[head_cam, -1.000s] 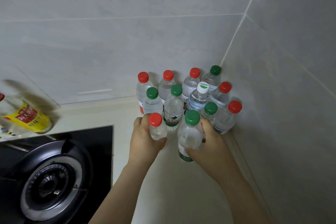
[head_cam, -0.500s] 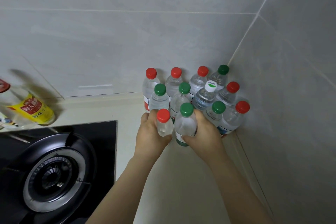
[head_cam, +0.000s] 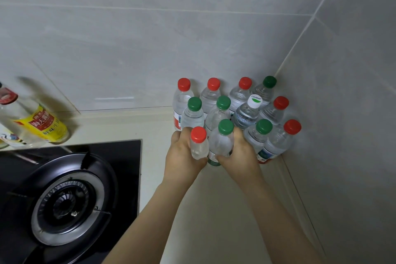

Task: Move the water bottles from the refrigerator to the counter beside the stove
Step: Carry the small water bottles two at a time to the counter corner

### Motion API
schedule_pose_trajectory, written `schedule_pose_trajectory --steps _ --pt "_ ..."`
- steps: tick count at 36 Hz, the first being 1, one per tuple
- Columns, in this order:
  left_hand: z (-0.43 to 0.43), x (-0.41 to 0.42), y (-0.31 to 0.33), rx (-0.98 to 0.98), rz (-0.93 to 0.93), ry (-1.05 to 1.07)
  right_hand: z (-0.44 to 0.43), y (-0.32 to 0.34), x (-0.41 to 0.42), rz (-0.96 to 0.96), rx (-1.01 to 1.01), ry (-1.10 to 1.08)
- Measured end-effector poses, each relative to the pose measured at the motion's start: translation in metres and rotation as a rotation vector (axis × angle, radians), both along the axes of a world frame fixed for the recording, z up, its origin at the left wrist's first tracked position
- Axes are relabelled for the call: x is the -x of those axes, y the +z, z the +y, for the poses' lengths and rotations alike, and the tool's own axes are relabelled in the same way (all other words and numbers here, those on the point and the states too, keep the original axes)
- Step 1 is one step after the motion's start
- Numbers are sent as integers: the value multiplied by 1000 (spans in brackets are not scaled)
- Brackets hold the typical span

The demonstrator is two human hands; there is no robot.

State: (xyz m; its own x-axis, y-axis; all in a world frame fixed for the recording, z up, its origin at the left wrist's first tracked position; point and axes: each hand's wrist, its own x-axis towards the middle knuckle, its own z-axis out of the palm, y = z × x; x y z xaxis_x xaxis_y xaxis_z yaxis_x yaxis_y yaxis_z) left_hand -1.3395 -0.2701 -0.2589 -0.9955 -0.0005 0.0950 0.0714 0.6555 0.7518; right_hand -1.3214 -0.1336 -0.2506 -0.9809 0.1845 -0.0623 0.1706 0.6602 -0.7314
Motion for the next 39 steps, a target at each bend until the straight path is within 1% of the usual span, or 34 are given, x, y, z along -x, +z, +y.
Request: schedule_pose_trajectory --steps 3,15,21,26,30,33,39 --pt "0 0 -2 7 18 -15 0 -1 -2 14 11 -2" --pt "-1 2 -2 6 -17 -8 -1 -5 -5 -10 -2 -63" --pt "1 2 -1 -29 -51 -14 3 -6 -3 -35 -80 -28" --pt "0 2 -1 -20 -62 -10 5 -8 -2 -77 -144 -38" --pt "0 0 1 -36 -88 -8 4 -6 -1 -125 -191 -86" --pt "0 -2 6 -51 -110 -8 3 -3 -2 -134 -159 -104" --pt "-6 -8 13 -102 -175 -22 2 -1 -14 -61 19 -108"
